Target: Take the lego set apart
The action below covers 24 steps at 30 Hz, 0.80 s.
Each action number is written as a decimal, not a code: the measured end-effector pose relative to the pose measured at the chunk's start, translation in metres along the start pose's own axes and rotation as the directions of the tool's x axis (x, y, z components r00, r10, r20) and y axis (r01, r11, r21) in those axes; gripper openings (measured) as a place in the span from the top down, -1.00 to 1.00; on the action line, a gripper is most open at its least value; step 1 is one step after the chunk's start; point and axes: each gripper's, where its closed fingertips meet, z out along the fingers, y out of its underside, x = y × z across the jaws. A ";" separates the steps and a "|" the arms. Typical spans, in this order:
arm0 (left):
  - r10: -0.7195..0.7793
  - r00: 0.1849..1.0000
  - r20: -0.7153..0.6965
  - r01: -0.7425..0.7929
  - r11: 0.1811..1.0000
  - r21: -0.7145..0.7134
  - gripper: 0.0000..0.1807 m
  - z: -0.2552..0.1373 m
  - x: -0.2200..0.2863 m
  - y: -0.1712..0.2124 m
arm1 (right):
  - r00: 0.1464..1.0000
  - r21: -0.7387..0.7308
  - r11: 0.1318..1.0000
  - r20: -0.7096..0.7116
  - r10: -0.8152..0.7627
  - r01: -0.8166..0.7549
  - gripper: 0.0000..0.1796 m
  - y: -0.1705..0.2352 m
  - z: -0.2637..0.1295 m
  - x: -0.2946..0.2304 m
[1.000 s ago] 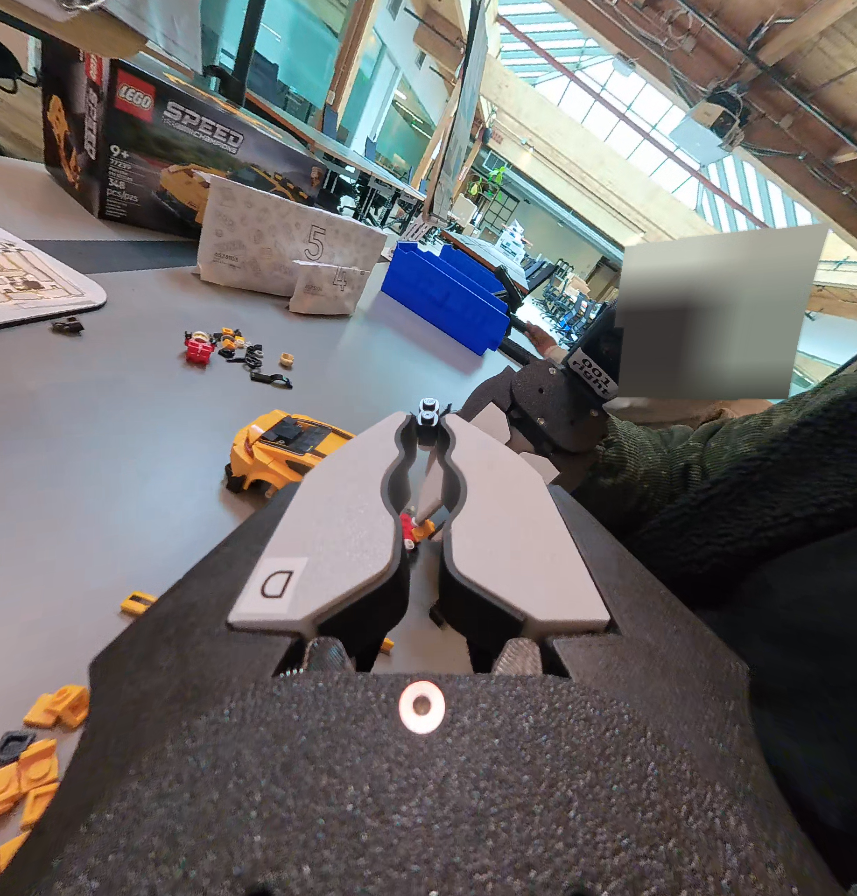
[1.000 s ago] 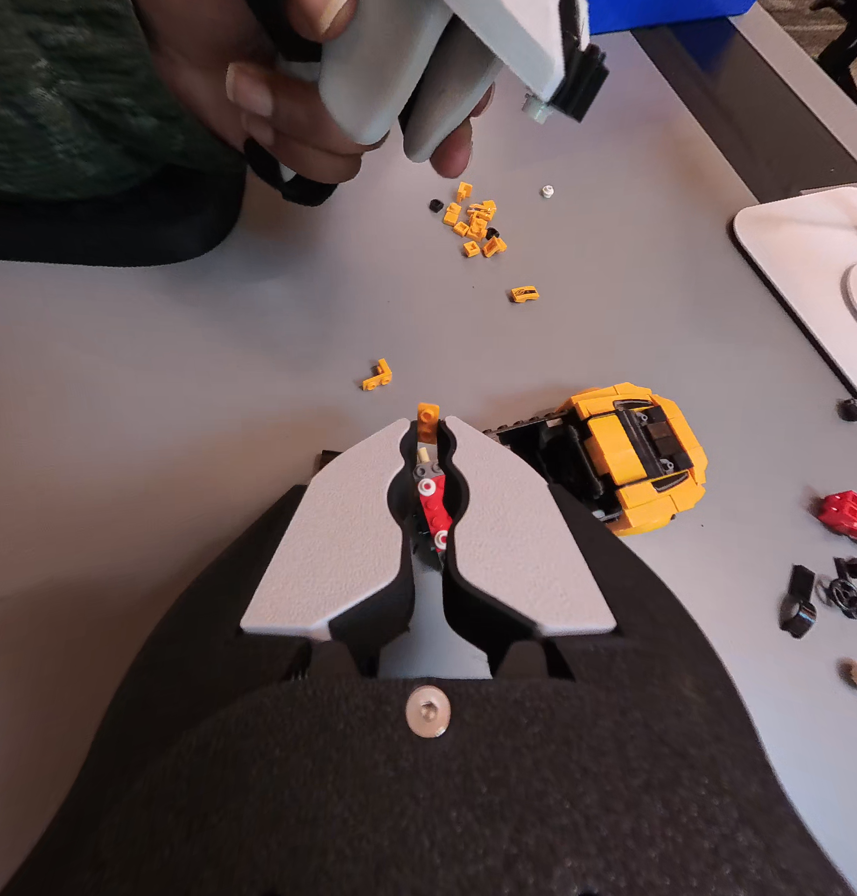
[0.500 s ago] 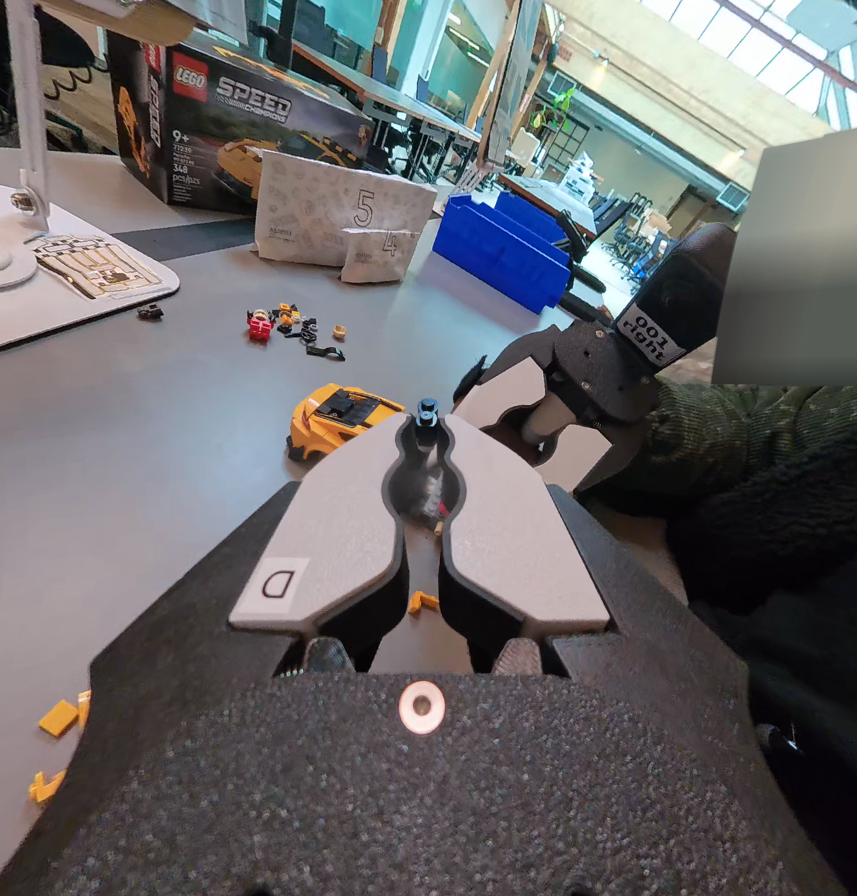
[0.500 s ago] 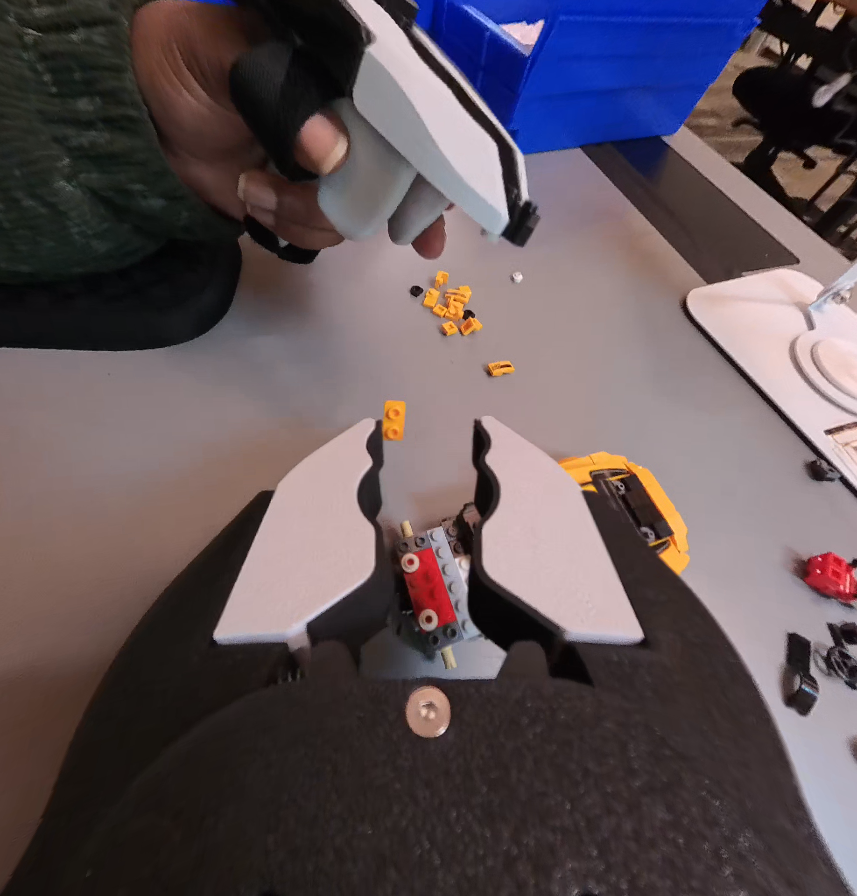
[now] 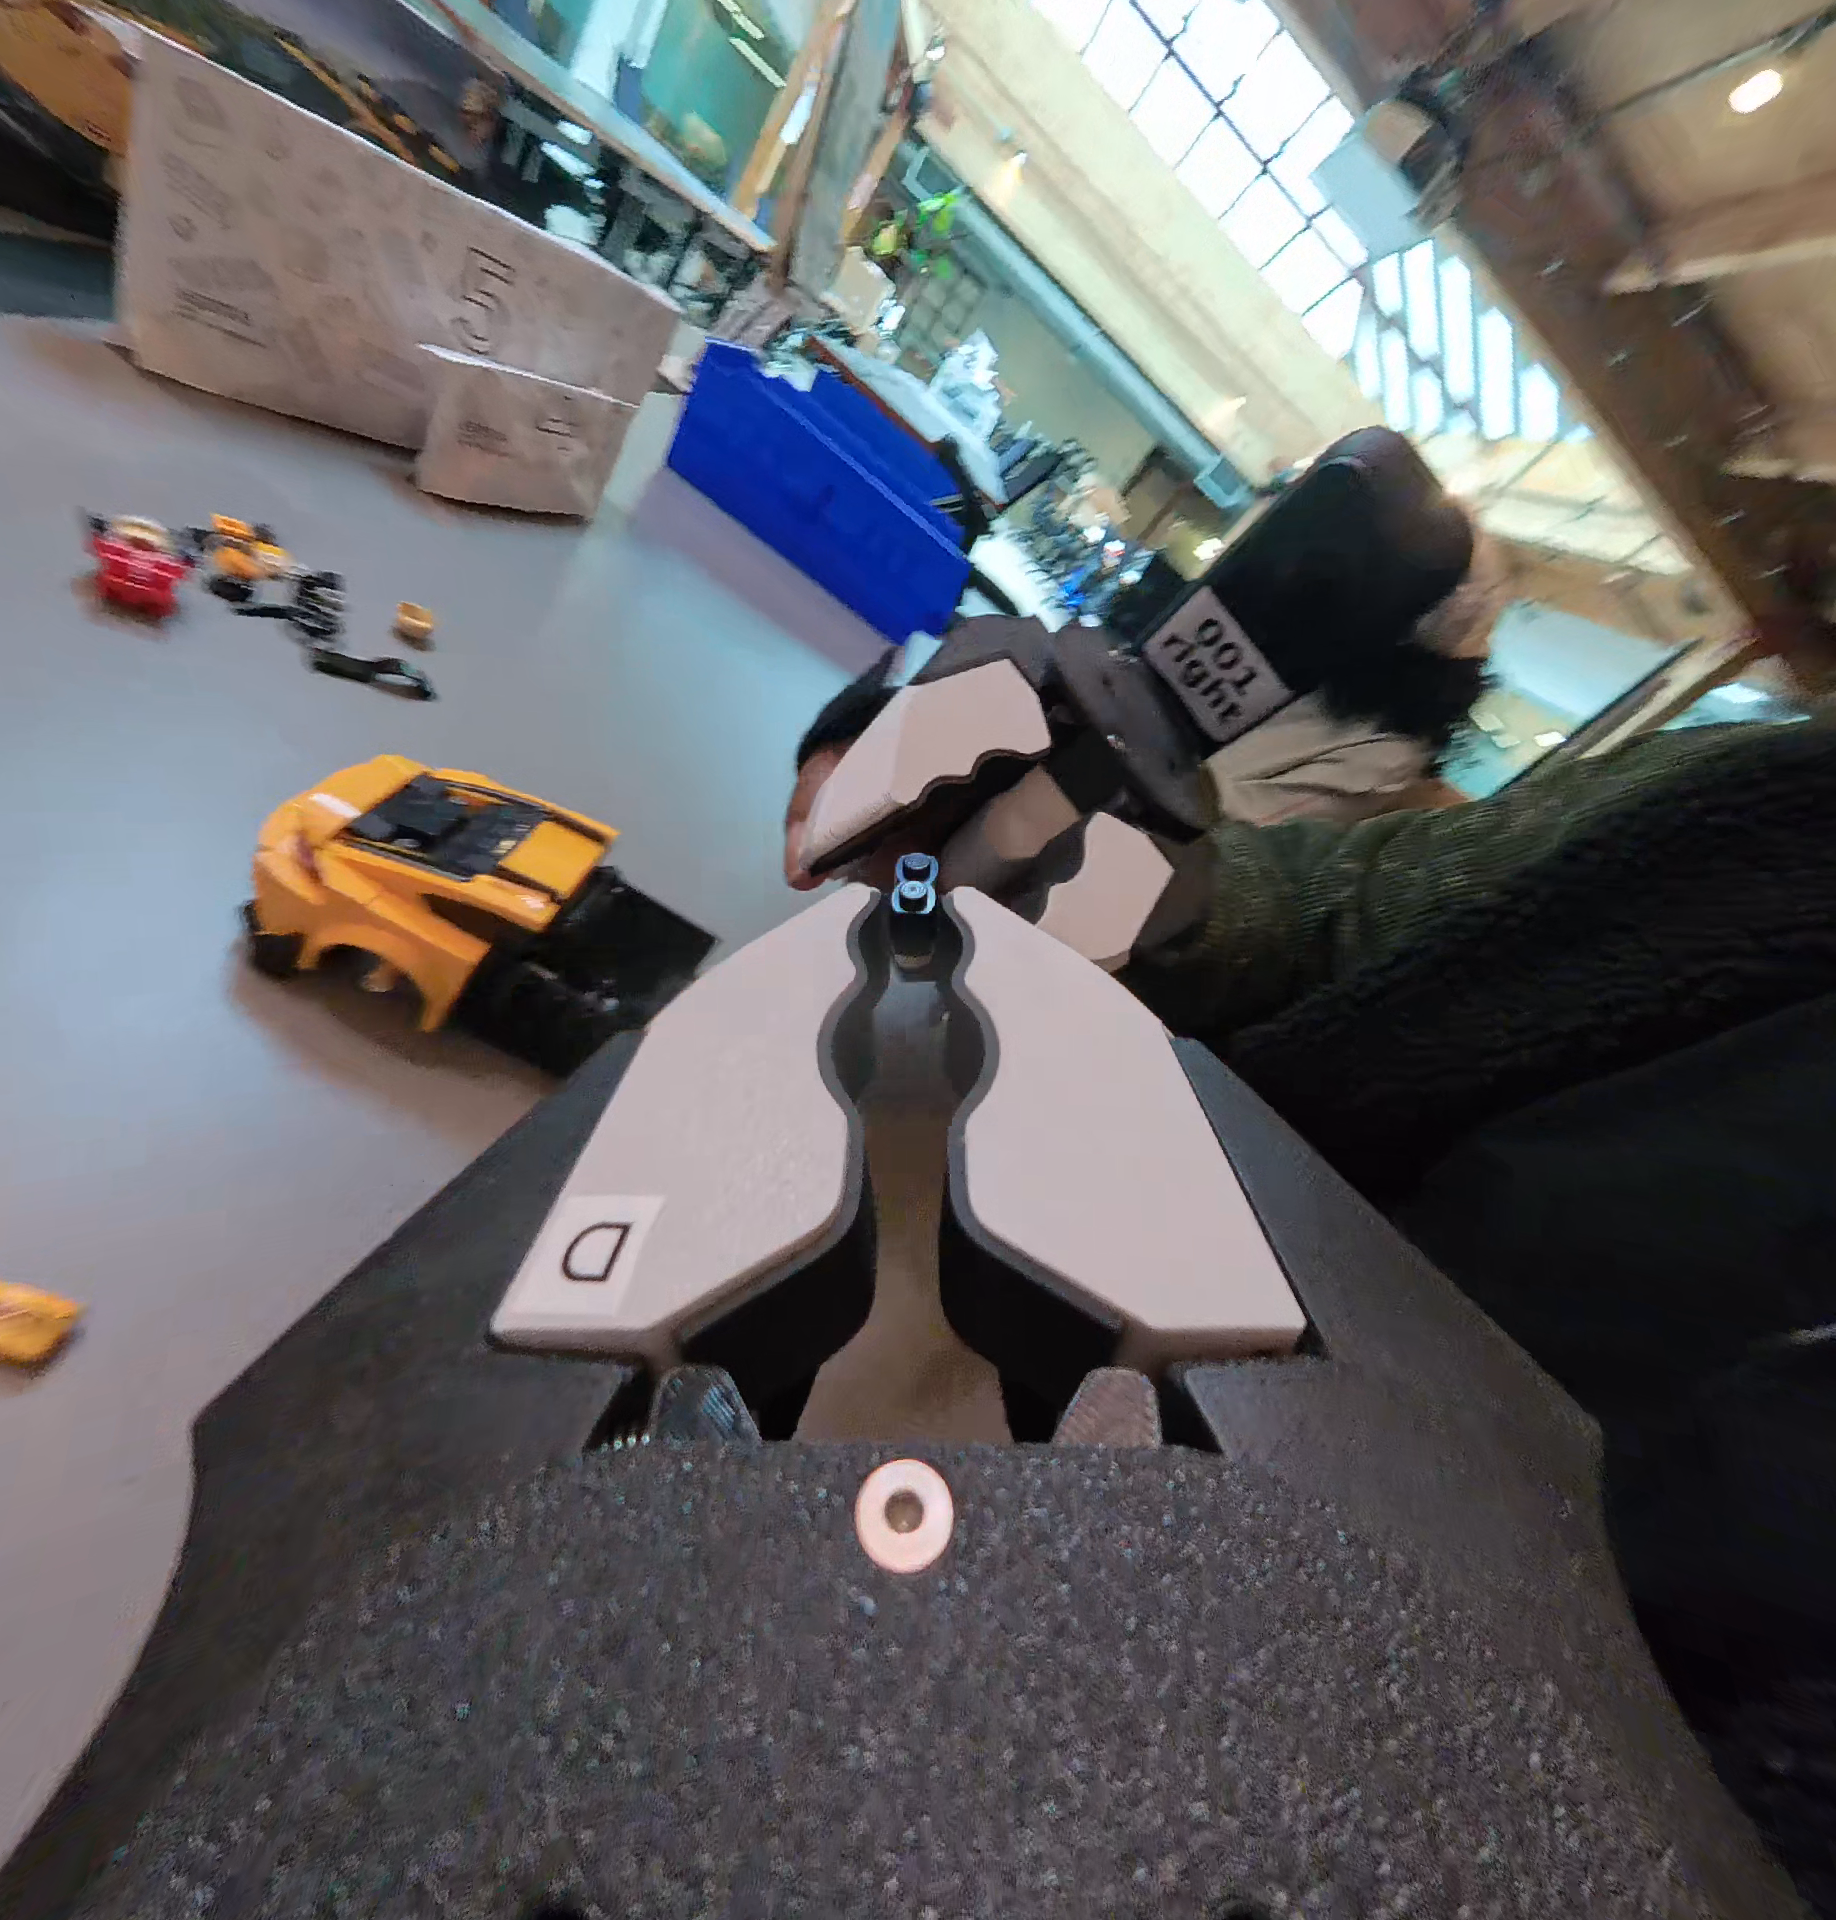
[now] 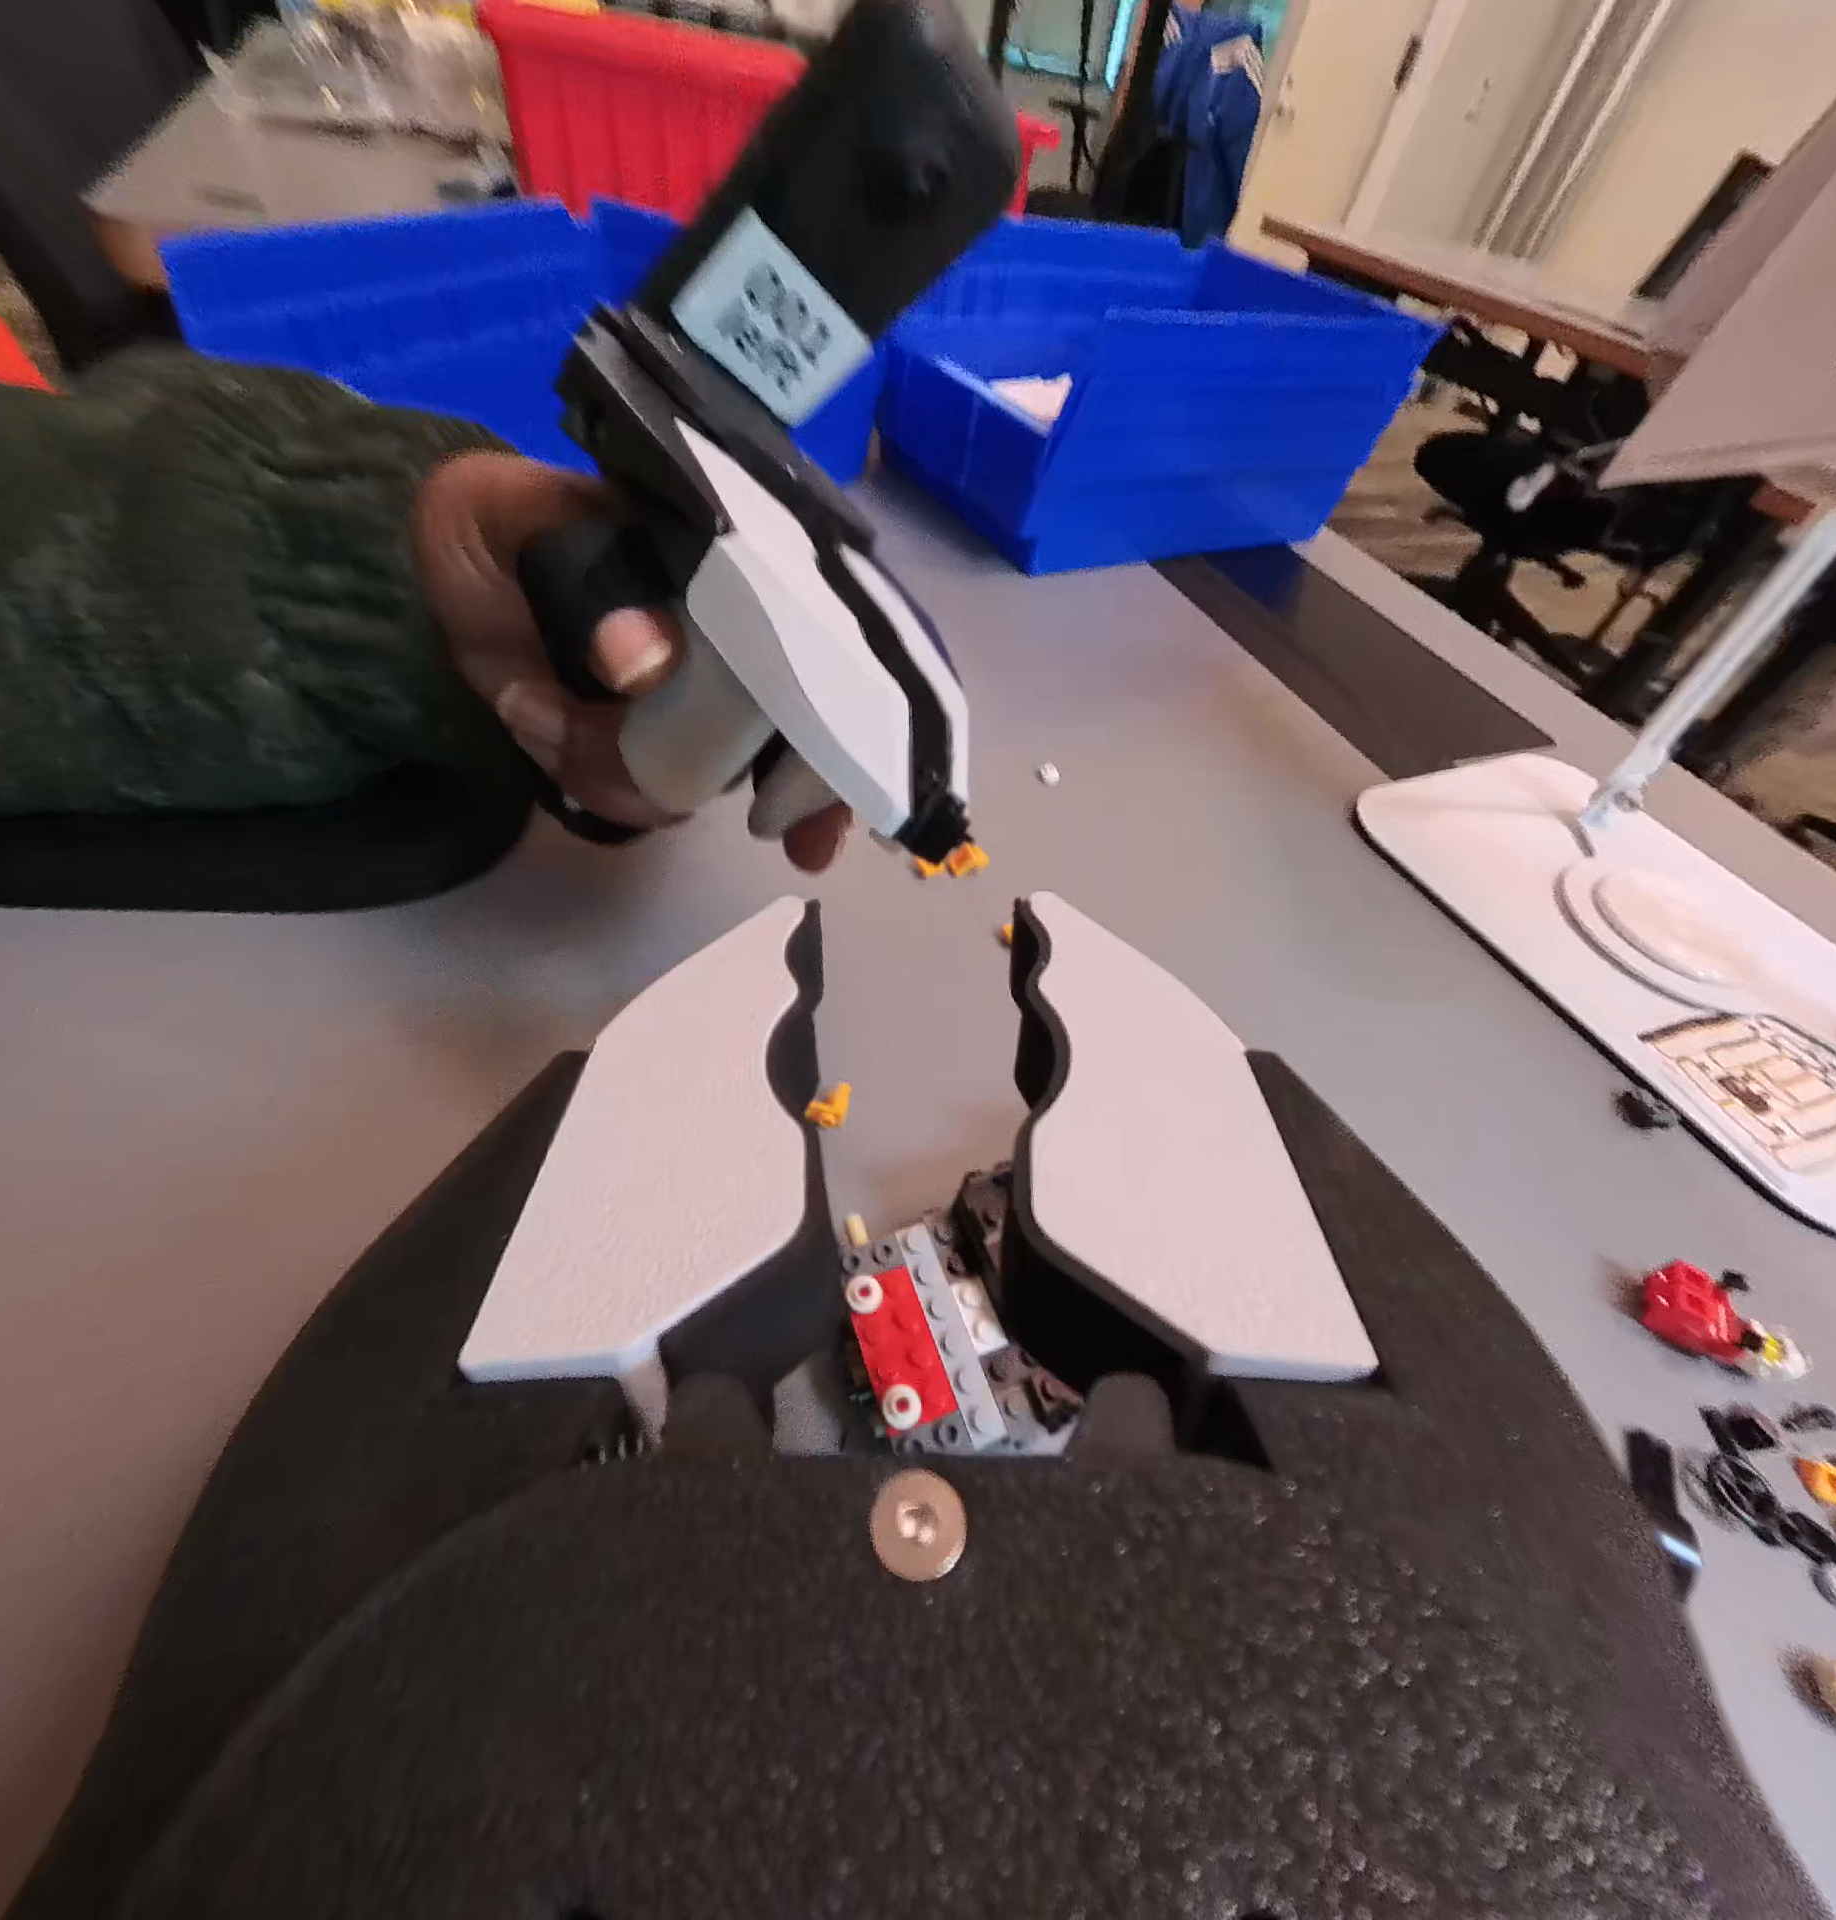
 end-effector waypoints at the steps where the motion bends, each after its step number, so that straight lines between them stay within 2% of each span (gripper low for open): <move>1: -0.033 0.999 -0.043 0.033 0.999 0.004 0.91 0.001 0.005 0.000 | 1.000 0.030 1.000 0.013 -0.004 0.003 0.63 -0.005 -0.003 -0.001; 6: -0.180 0.969 -0.170 0.186 0.982 0.023 0.91 0.001 0.014 -0.003 | 0.986 0.093 0.981 -0.017 -0.169 0.170 0.68 -0.021 -0.014 -0.005; 12: -0.307 0.925 -0.226 0.323 0.946 0.039 0.91 0.007 0.014 -0.002 | 0.978 0.068 0.977 -0.053 -0.200 0.203 0.79 -0.019 -0.011 -0.003; 16: -0.323 0.914 -0.247 0.342 0.939 0.041 0.91 0.008 0.016 -0.003 | 0.971 0.070 0.969 -0.045 -0.233 0.235 0.83 -0.021 -0.014 -0.003; 18: -0.324 0.913 -0.247 0.343 0.939 0.036 0.91 0.007 0.016 -0.002 | 0.971 0.085 0.971 -0.103 -0.216 0.225 1.00 -0.025 -0.019 0.008; 22: -0.338 0.903 -0.267 0.369 0.927 0.074 0.90 0.005 0.016 -0.008 | 0.969 0.091 0.970 -0.126 -0.213 0.225 0.99 -0.030 -0.026 0.016; 24: -0.355 0.895 -0.270 0.395 0.912 0.108 0.91 0.003 0.013 -0.012 | 0.967 0.091 0.967 -0.115 -0.227 0.238 0.91 -0.029 -0.027 0.011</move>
